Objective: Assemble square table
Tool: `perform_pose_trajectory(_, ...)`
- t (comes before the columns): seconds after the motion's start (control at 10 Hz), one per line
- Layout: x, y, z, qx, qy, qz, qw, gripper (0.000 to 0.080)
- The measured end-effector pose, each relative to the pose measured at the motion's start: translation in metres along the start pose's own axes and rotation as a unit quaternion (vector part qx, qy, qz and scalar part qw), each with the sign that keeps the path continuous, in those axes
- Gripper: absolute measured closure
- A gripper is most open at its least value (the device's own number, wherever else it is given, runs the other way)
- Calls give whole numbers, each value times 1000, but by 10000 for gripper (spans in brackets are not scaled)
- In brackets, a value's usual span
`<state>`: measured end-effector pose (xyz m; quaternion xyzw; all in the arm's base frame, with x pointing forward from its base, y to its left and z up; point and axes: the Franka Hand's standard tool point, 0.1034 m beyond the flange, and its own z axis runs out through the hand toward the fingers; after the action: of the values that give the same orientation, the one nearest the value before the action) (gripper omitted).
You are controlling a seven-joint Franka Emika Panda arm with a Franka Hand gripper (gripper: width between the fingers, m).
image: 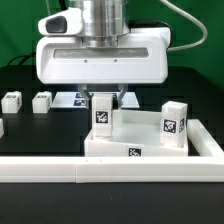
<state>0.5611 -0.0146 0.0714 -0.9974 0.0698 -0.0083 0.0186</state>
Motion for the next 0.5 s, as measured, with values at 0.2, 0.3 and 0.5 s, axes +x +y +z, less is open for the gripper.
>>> perform_pose_trajectory(0.2,0,0,0,1,0,9,1000,512)
perform_pose_trajectory(0.3,1,-1,0,0,4,33,999,512)
perform_pose_trajectory(0.5,3,-7,1,0,14,106,994,512)
